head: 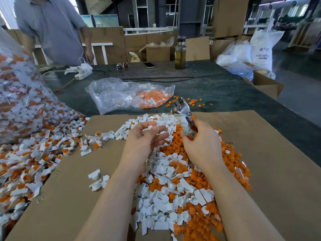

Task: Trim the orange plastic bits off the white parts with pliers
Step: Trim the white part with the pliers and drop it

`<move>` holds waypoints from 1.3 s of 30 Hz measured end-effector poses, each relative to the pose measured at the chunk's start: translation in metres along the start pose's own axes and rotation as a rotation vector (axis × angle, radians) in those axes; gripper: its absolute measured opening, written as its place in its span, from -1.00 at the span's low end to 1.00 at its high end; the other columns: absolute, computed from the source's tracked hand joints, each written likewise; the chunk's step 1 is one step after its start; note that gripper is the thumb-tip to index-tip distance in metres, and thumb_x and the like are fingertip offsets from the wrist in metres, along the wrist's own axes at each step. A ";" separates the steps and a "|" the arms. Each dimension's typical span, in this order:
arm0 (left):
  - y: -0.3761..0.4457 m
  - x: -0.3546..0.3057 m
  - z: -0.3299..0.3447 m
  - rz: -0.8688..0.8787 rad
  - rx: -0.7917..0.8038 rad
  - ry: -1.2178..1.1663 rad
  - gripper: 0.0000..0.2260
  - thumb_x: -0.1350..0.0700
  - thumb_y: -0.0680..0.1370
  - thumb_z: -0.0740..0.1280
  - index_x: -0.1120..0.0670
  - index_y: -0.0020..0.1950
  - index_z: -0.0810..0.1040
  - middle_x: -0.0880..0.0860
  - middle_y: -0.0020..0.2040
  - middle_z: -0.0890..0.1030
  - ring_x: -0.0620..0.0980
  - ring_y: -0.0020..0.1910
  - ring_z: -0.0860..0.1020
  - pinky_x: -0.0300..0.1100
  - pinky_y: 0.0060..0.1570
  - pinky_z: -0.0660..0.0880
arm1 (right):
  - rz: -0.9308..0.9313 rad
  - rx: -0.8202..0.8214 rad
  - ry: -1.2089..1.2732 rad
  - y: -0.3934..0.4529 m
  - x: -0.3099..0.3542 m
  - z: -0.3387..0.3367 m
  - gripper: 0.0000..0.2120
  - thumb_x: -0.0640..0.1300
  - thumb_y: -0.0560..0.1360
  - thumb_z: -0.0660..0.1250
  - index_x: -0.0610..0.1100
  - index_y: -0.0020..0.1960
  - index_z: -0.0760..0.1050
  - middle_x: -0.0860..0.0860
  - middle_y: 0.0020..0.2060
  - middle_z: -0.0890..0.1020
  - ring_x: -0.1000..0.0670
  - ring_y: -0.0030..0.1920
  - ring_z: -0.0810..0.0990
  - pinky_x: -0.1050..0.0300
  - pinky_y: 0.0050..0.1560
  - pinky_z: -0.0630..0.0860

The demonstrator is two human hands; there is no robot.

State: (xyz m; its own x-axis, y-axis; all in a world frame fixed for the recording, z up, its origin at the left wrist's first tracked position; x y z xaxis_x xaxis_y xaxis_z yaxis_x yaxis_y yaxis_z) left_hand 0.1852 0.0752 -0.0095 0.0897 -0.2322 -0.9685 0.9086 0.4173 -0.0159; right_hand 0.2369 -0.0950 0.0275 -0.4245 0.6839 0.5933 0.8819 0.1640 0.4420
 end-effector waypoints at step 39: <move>-0.022 -0.023 0.022 0.192 -0.094 0.087 -0.91 0.26 0.46 0.50 0.08 -0.19 0.71 0.07 -0.27 0.72 -0.01 -0.25 0.70 -0.28 -0.24 0.61 | -0.050 -0.142 0.327 -0.009 0.015 -0.010 -0.88 -0.04 0.50 0.40 -0.02 -0.03 0.47 0.16 -0.26 0.55 0.20 -0.26 0.54 0.41 -0.36 0.36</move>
State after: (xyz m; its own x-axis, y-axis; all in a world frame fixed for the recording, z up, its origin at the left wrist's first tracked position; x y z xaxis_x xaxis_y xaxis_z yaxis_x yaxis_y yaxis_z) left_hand 0.1716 0.0522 0.0185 0.2182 -0.0660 -0.9737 0.8359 0.5275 0.1516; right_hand 0.2203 -0.0930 0.0389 -0.5302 0.4097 0.7423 0.8307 0.0758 0.5516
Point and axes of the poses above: each hand's wrist, its own y-axis towards the middle knuckle, its own z-axis out of the palm, x = y × z, the point moved 9 cm from there along y, towards the middle knuckle
